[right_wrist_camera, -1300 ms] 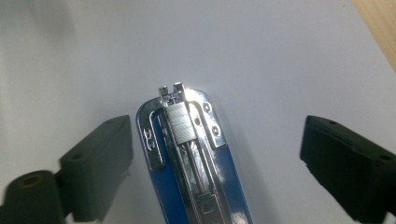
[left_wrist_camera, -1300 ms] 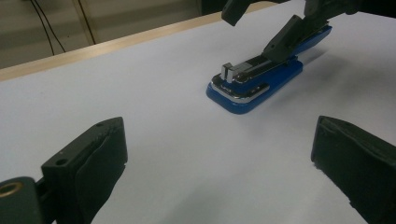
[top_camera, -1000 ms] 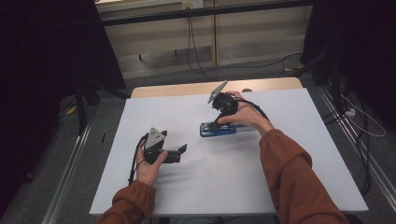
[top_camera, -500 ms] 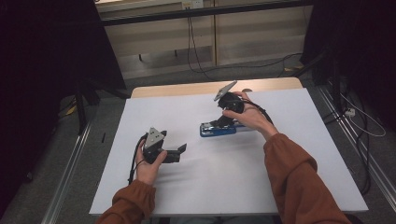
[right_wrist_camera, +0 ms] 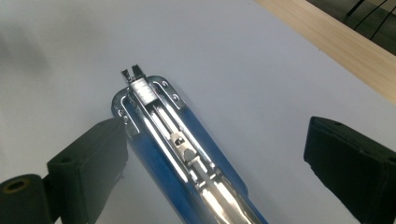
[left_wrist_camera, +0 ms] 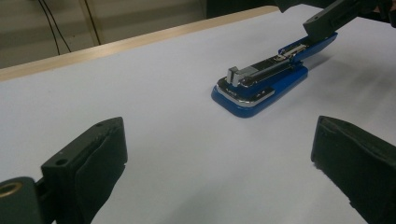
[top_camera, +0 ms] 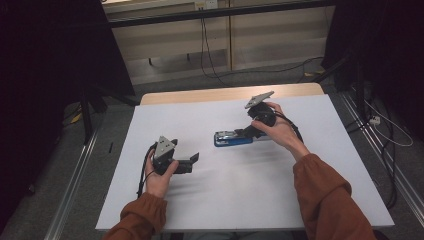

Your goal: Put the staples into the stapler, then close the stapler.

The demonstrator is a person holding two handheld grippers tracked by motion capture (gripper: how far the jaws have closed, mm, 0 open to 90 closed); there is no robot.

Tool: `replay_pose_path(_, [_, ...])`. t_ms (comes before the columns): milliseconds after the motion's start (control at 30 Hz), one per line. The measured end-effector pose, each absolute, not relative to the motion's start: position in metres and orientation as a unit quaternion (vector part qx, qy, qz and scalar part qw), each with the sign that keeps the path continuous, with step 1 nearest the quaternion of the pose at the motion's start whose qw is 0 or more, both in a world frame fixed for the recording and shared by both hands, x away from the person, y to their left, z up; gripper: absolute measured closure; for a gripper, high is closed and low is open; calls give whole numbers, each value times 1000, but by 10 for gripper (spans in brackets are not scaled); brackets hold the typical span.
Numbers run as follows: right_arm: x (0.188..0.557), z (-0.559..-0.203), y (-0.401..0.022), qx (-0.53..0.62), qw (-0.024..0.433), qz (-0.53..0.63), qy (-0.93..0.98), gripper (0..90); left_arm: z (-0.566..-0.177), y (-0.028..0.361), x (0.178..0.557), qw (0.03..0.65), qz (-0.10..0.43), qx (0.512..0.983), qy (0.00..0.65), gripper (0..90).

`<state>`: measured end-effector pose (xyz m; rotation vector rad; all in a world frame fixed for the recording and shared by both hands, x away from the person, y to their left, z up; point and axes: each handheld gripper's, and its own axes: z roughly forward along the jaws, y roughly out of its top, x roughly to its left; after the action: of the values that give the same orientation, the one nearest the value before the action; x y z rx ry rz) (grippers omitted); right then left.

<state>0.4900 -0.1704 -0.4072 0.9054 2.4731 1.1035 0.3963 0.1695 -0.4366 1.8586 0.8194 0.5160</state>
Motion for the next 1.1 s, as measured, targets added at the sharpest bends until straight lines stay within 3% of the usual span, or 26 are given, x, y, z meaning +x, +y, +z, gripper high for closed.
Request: replay_pose_path(1100, [440,-414,-226,414,209,428,776,38,-437,155,401,500,194,767,353,52])
